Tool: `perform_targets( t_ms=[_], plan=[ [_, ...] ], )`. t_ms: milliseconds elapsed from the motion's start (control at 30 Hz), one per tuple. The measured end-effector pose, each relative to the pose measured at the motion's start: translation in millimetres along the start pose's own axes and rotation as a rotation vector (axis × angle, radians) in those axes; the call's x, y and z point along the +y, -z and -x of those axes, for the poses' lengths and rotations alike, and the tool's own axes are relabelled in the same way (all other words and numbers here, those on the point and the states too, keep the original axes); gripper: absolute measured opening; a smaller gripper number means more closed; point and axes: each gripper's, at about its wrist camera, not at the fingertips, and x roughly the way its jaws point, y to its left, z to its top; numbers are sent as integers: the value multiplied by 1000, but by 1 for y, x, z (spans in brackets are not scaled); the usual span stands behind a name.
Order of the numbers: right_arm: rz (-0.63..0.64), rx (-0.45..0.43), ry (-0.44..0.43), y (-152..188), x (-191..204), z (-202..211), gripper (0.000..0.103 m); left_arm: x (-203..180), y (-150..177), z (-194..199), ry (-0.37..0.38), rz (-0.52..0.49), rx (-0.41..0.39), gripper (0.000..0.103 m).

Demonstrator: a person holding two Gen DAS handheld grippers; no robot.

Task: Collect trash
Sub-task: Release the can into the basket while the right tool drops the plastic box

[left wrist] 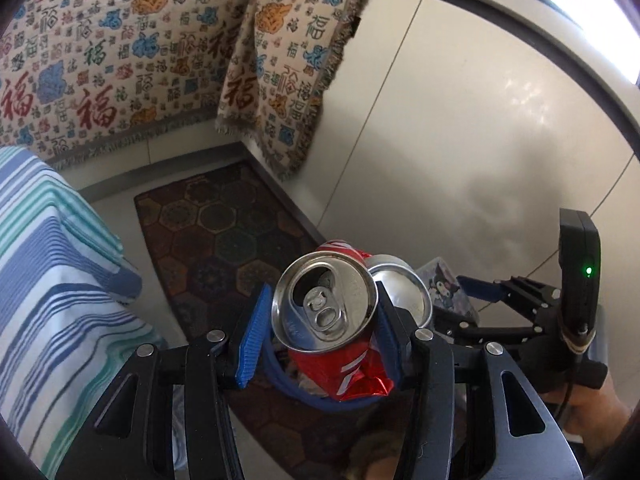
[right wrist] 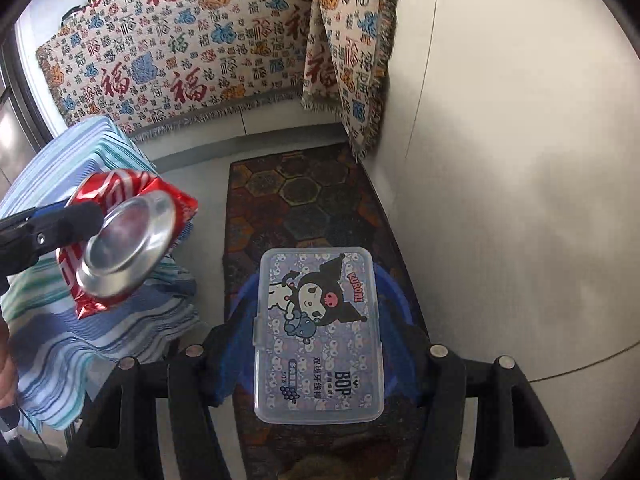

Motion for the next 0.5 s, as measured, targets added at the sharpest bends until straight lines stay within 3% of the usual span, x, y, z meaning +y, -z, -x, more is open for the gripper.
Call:
perform_targets(
  t_ms=[300,333,400,500],
  plan=[
    [-11,44,0,14,-22,-44,68,-4,3,-58,-8,-26,57,53],
    [-12,46,3,16,-24,-48,79,-5,3,-65,-5,-29,63,63],
    [-21,47,14,17,-28,-52,84,-6,4,-74,1,-29,69,82],
    [-42,42,37,17,-35,-47,85,-8,2,-77,-1,-30,61,85]
  ],
)
